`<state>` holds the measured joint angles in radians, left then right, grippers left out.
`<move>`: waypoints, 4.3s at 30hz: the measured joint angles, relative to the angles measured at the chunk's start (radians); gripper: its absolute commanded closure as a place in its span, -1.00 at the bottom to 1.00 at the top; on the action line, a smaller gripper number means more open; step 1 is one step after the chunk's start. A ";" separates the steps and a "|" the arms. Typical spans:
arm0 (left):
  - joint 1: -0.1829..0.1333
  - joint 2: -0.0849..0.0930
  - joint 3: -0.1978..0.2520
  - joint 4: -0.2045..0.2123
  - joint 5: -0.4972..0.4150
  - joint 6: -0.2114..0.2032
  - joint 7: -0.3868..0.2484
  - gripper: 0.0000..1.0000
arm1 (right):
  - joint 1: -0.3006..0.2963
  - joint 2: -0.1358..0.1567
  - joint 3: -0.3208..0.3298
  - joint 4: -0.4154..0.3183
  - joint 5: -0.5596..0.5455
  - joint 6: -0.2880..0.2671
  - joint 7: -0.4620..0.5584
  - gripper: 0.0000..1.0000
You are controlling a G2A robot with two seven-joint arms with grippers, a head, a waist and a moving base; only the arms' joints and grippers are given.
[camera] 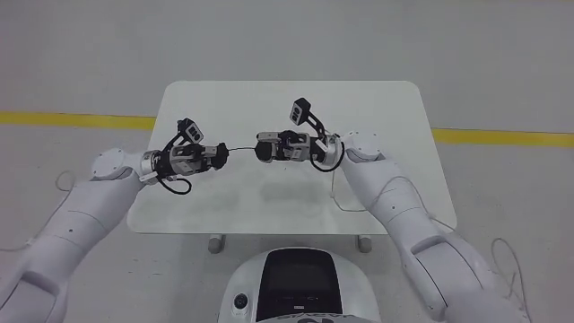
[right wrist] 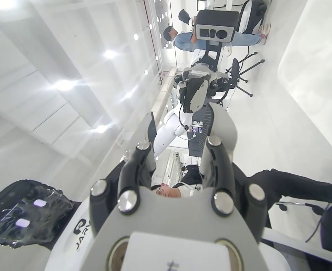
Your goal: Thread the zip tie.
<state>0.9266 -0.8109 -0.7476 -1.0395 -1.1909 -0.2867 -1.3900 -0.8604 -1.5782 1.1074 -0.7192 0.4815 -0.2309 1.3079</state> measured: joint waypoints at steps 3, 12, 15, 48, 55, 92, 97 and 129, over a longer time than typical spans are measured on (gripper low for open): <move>-0.006 0.004 0.014 0.005 -0.011 -0.004 0.000 1.00 | 0.002 0.000 -0.006 0.003 0.007 -0.006 0.003 0.48; -0.025 0.009 0.050 0.020 -0.033 -0.018 0.000 1.00 | 0.006 0.002 -0.018 0.011 0.033 -0.011 0.013 0.68; -0.031 0.010 0.061 0.021 -0.039 -0.021 0.000 1.00 | 0.008 0.003 -0.022 0.013 0.036 -0.011 0.014 0.68; -0.073 0.016 0.141 0.048 -0.081 -0.043 0.000 1.00 | 0.016 0.015 -0.063 0.008 0.050 -0.004 -0.013 1.00; -0.078 0.015 0.151 0.058 -0.086 -0.041 0.000 -1.00 | 0.014 0.016 -0.074 -0.002 0.047 0.005 -0.033 1.00; -0.034 -0.002 0.109 -0.027 -0.046 -0.053 0.000 -1.00 | -0.052 0.014 -0.091 -0.088 0.173 0.013 -0.048 1.00; -0.034 -0.002 0.109 -0.029 -0.044 -0.053 0.000 -1.00 | -0.051 0.014 -0.091 -0.087 0.172 0.012 -0.049 1.00; 0.058 -0.003 -0.086 -0.158 0.125 -0.027 0.095 0.20 | -0.136 0.048 -0.105 -0.292 0.032 0.115 -0.199 1.00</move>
<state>0.9850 -0.8138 -0.8340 -1.1976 -1.0655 -0.3142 -1.2946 -0.9961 -1.5303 1.0026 -1.0108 0.5132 -0.1157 1.1088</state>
